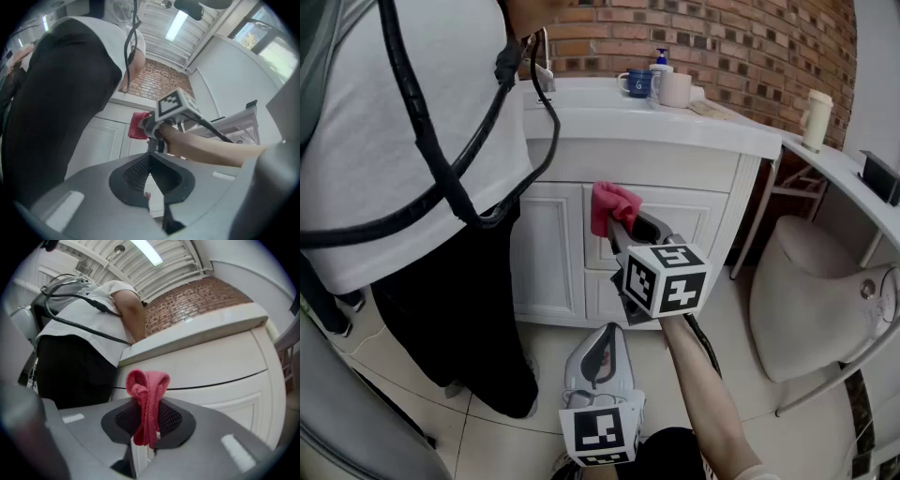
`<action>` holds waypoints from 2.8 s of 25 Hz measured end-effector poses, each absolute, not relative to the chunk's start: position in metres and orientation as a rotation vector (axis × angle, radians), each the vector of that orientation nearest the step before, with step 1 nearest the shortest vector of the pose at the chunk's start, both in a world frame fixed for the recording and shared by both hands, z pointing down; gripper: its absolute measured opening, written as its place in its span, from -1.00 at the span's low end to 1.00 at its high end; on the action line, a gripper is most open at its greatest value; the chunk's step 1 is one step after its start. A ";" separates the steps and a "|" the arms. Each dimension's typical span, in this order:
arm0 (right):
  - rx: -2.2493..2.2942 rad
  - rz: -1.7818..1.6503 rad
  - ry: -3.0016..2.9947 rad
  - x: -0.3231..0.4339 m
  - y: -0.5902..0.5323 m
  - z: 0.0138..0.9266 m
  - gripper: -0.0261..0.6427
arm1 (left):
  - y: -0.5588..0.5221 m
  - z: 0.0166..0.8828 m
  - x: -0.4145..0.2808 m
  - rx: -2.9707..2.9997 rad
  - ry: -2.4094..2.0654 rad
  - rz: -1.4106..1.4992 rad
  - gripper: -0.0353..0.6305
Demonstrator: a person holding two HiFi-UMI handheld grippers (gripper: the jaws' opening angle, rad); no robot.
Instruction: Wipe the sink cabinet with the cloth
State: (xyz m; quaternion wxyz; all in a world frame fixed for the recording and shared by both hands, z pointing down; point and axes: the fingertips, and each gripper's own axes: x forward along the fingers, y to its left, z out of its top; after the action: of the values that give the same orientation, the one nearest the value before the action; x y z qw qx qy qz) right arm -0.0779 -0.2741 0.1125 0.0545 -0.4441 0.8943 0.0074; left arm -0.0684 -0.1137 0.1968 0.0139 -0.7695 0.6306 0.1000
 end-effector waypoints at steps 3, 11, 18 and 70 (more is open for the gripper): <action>-1.319 -0.157 2.722 -0.102 -0.302 0.125 -0.74 | -0.119 0.211 -0.064 -2.399 1.980 0.238 -0.84; -1.512 -0.138 2.650 -0.057 -0.319 0.134 -0.74 | -0.125 0.201 -0.062 -2.438 1.929 0.297 -0.84; -1.818 -0.144 2.455 0.098 -0.329 0.150 -0.74 | -0.124 0.202 -0.033 -2.443 1.830 0.202 -0.84; -1.937 -0.117 2.481 0.139 -0.325 0.218 -0.74 | -0.169 0.246 0.013 -2.551 1.659 -0.043 -0.84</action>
State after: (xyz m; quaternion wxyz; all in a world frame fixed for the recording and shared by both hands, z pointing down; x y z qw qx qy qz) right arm 0.1391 -0.3254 0.2177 -0.0040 -0.6150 0.7876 -0.0371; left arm 0.0126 -0.1688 0.2457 0.0490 -0.8373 0.5444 -0.0139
